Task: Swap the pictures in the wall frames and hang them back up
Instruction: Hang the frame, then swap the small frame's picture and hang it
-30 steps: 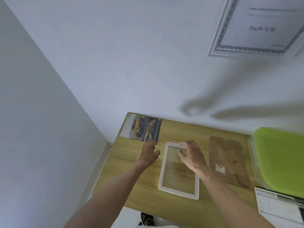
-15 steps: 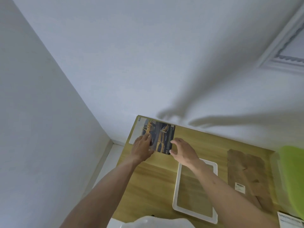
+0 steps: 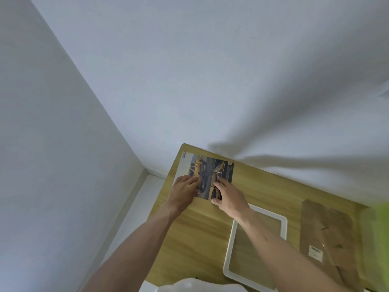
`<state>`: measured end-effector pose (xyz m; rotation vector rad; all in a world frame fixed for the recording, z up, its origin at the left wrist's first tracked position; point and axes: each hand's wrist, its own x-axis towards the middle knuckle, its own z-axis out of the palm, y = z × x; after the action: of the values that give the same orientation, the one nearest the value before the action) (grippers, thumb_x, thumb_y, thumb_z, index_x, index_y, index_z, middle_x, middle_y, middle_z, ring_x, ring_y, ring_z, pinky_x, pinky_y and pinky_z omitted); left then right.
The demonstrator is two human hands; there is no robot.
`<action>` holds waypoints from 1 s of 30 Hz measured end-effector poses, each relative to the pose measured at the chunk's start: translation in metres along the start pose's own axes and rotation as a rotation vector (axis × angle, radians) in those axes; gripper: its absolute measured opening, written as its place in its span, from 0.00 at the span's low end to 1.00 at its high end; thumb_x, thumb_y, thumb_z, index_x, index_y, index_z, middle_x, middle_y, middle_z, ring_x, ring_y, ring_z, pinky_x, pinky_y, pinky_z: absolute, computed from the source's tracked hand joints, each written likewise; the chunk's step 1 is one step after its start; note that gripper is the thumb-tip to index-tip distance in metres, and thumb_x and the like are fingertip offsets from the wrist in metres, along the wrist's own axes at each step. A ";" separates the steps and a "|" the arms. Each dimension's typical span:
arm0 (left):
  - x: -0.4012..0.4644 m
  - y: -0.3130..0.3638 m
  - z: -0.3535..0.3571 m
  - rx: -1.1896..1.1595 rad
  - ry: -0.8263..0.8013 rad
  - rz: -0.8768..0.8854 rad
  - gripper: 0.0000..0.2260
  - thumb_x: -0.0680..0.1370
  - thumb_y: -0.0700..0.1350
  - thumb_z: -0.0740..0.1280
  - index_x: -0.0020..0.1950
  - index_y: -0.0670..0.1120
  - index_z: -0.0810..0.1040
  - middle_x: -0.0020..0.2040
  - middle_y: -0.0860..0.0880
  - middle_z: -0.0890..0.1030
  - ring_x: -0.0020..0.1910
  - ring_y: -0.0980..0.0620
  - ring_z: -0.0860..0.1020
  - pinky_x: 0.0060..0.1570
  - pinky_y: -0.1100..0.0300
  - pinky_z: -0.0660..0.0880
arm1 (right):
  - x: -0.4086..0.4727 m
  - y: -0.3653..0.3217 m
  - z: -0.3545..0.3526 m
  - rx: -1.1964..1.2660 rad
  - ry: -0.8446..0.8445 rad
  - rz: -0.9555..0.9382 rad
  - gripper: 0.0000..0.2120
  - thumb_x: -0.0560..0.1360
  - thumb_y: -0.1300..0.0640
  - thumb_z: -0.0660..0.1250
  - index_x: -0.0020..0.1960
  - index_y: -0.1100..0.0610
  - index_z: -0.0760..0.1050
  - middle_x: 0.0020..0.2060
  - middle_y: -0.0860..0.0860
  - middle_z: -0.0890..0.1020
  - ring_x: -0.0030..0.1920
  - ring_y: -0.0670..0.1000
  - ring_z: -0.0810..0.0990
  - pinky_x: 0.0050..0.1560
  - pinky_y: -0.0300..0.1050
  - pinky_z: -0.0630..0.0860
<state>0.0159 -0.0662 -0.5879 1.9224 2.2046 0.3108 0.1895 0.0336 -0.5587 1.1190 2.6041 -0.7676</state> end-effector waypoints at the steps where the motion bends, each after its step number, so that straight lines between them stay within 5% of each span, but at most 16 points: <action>1: -0.001 0.000 0.000 -0.019 0.001 0.002 0.16 0.65 0.50 0.79 0.52 0.50 0.83 0.54 0.55 0.83 0.51 0.51 0.81 0.53 0.59 0.72 | -0.001 0.000 0.000 -0.003 -0.005 0.008 0.29 0.77 0.50 0.70 0.75 0.54 0.67 0.78 0.49 0.62 0.74 0.53 0.66 0.68 0.49 0.70; 6: -0.012 -0.003 0.002 -0.077 -0.072 0.046 0.28 0.66 0.59 0.76 0.62 0.48 0.80 0.64 0.51 0.79 0.61 0.50 0.76 0.62 0.59 0.62 | -0.006 0.001 0.007 -0.070 0.047 -0.015 0.20 0.79 0.50 0.67 0.70 0.55 0.73 0.74 0.50 0.70 0.67 0.54 0.75 0.61 0.49 0.76; 11: -0.015 0.005 0.000 0.047 0.024 0.149 0.16 0.74 0.50 0.70 0.59 0.46 0.80 0.58 0.50 0.82 0.54 0.49 0.80 0.58 0.58 0.66 | -0.020 0.002 0.007 -0.075 0.168 -0.088 0.16 0.81 0.52 0.64 0.66 0.57 0.76 0.61 0.50 0.80 0.55 0.54 0.81 0.49 0.47 0.79; 16: -0.011 0.020 -0.020 0.007 0.096 0.207 0.18 0.81 0.54 0.55 0.55 0.47 0.81 0.49 0.51 0.84 0.46 0.50 0.82 0.49 0.57 0.75 | -0.031 0.004 -0.002 -0.144 0.386 -0.259 0.19 0.68 0.56 0.78 0.58 0.57 0.81 0.51 0.52 0.84 0.49 0.54 0.84 0.51 0.49 0.82; 22: -0.007 0.045 -0.065 -0.267 0.187 0.063 0.14 0.77 0.52 0.70 0.55 0.44 0.83 0.48 0.47 0.83 0.45 0.46 0.81 0.42 0.53 0.76 | -0.050 0.001 -0.029 -0.028 0.619 -0.311 0.15 0.71 0.69 0.74 0.54 0.55 0.82 0.44 0.49 0.84 0.34 0.51 0.82 0.29 0.44 0.80; 27: -0.002 0.050 -0.094 -0.541 0.251 -0.195 0.20 0.72 0.51 0.76 0.61 0.45 0.79 0.54 0.52 0.81 0.52 0.54 0.79 0.45 0.75 0.65 | -0.076 0.018 -0.060 0.211 0.636 -0.221 0.24 0.75 0.72 0.65 0.63 0.51 0.79 0.45 0.49 0.82 0.38 0.46 0.78 0.39 0.37 0.73; 30: 0.005 0.056 -0.108 -0.791 0.301 -0.359 0.25 0.66 0.57 0.78 0.60 0.51 0.78 0.50 0.54 0.81 0.52 0.58 0.79 0.51 0.69 0.72 | -0.100 0.025 -0.079 0.552 0.643 -0.072 0.20 0.77 0.70 0.62 0.61 0.51 0.79 0.42 0.50 0.82 0.37 0.41 0.78 0.36 0.33 0.74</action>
<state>0.0378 -0.0568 -0.4684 1.0903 2.0593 1.2437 0.2782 0.0293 -0.4639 1.6511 3.0436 -1.3997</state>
